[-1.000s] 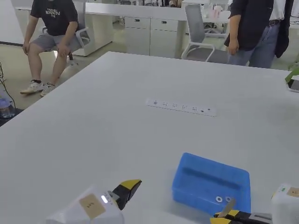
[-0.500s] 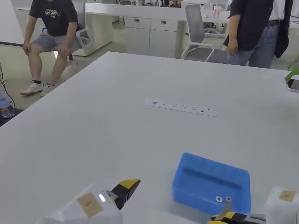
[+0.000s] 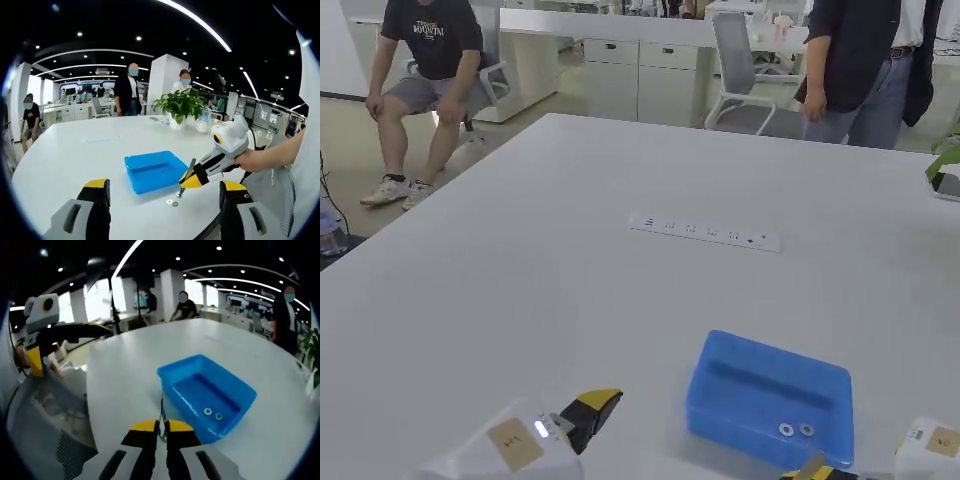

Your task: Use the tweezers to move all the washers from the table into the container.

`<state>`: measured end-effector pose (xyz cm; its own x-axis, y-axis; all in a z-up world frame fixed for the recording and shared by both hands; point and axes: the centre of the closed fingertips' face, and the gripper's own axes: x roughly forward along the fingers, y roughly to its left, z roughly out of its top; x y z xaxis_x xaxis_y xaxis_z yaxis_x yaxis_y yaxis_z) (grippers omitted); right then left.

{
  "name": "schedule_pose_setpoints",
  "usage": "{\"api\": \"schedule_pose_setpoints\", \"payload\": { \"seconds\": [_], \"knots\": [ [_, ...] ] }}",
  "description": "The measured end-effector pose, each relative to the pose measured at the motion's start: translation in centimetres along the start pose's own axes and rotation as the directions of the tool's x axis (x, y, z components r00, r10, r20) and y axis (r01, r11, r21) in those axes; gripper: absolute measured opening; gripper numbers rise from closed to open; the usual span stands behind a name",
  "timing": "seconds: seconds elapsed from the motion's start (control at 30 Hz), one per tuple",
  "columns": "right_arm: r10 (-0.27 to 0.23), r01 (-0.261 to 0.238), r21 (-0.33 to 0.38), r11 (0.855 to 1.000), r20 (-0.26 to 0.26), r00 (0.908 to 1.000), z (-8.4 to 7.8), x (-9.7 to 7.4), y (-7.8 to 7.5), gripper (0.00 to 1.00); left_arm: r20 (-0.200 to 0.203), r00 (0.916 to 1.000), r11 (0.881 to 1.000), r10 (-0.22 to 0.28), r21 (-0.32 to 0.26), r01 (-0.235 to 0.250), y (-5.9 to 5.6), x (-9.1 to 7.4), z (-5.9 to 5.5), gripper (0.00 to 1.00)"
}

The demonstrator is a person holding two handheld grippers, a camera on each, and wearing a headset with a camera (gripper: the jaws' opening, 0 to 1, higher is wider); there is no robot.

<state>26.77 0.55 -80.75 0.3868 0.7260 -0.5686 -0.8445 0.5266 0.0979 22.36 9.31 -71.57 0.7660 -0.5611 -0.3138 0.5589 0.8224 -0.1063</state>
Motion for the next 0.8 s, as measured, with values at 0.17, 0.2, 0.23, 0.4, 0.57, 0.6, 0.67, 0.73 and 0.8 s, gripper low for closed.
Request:
{"api": "schedule_pose_setpoints", "payload": {
  "seconds": [0.17, 0.2, 0.23, 0.4, 0.57, 0.6, 0.67, 0.73, 0.8],
  "knots": [
    [-0.038, 0.036, 0.069, 0.997, 0.035, 0.9986, 0.3, -2.0, -1.5, 0.03, 0.001, 1.0000, 1.000, -0.005, -0.002, 0.005, -0.1, 0.1, -0.1, 0.93],
    [-0.046, 0.042, 0.083, 0.996, 0.046, 0.9979, 0.5, -2.4, -1.9, 0.03, -0.001, 1.0000, 1.000, -0.007, -0.002, 0.007, -0.1, 0.1, -0.1, 0.93],
    [-0.053, 0.048, 0.090, 0.995, 0.052, 0.9973, 0.6, -2.7, -2.3, 0.03, -0.003, 0.9999, 1.000, -0.011, -0.001, 0.011, -0.2, 0.2, -0.1, 0.93],
    [-0.089, 0.081, 0.123, 0.989, 0.064, 0.9940, 1.3, -4.3, -4.2, 0.03, -0.003, 0.9998, 1.000, -0.017, 0.006, 0.017, -0.4, 0.3, 0.0, 0.92],
    [-0.117, 0.102, 0.152, 0.983, 0.094, 0.9886, 2.5, -5.7, -5.1, 0.03, 0.001, 0.9999, 1.000, -0.014, 0.005, 0.014, -0.4, 0.1, 0.1, 0.92],
    [-0.118, 0.101, 0.157, 0.982, 0.100, 0.9880, 2.8, -5.8, -5.1, 0.03, 0.001, 0.9999, 1.000, -0.014, 0.004, 0.014, -0.4, 0.1, 0.1, 0.92],
    [-0.124, 0.105, 0.160, 0.982, 0.118, 0.9852, 3.5, -6.1, -5.1, 0.03, 0.001, 0.9999, 1.000, -0.013, 0.004, 0.013, -0.3, 0.1, 0.1, 0.92],
    [-0.122, 0.102, 0.158, 0.982, 0.123, 0.9849, 4.0, -6.2, -5.1, 0.03, 0.000, 0.9999, 1.000, -0.013, 0.005, 0.013, -0.4, 0.1, 0.1, 0.92],
    [-0.123, 0.102, 0.152, 0.983, 0.132, 0.9837, 4.6, -6.2, -4.9, 0.03, -0.003, 0.9999, 1.000, -0.014, 0.008, 0.014, -0.4, 0.0, 0.1, 0.92]
  ]
}}
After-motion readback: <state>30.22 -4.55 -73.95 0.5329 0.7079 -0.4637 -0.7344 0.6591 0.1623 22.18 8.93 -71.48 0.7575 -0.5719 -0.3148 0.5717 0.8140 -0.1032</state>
